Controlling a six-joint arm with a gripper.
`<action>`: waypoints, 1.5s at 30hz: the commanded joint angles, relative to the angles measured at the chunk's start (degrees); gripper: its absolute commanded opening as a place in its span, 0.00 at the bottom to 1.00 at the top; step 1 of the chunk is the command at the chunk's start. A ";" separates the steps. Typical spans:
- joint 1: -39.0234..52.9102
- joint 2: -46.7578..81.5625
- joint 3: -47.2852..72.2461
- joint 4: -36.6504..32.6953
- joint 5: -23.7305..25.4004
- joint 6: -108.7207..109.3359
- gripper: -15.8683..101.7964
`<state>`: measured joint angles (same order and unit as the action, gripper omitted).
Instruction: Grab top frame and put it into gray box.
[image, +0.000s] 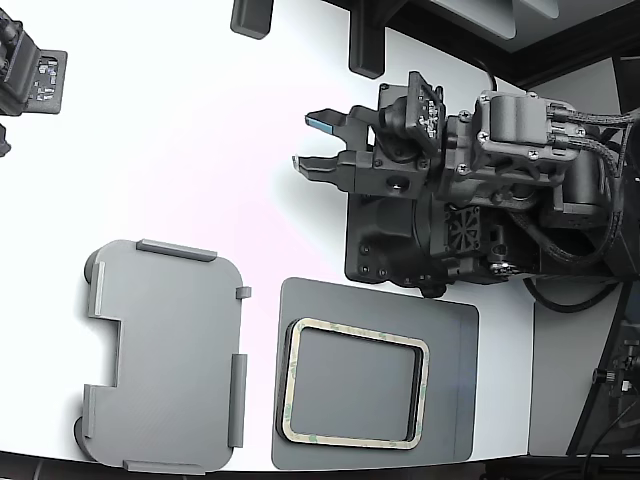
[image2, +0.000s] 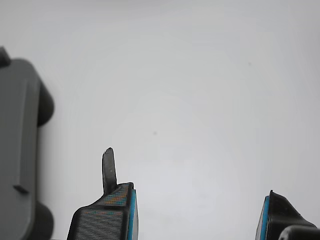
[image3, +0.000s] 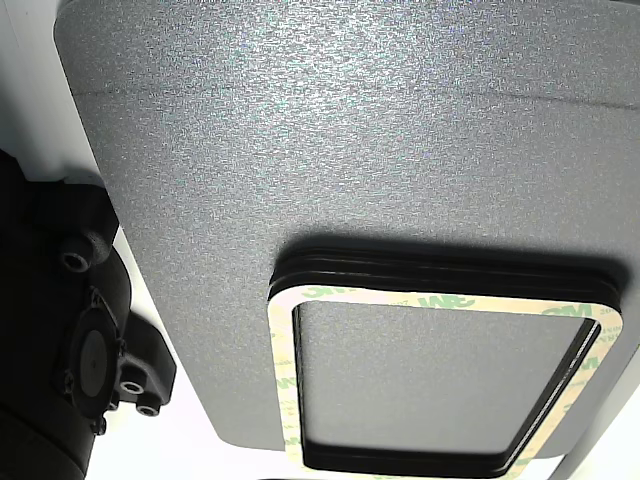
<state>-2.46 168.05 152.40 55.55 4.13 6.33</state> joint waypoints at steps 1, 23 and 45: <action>-0.79 1.23 -1.23 -0.26 0.97 0.70 0.98; 14.33 -20.13 -26.98 7.12 0.35 -34.28 0.98; 39.02 -49.57 -56.69 32.34 -2.81 -100.28 0.97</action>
<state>34.10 118.04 97.47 87.80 1.23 -85.34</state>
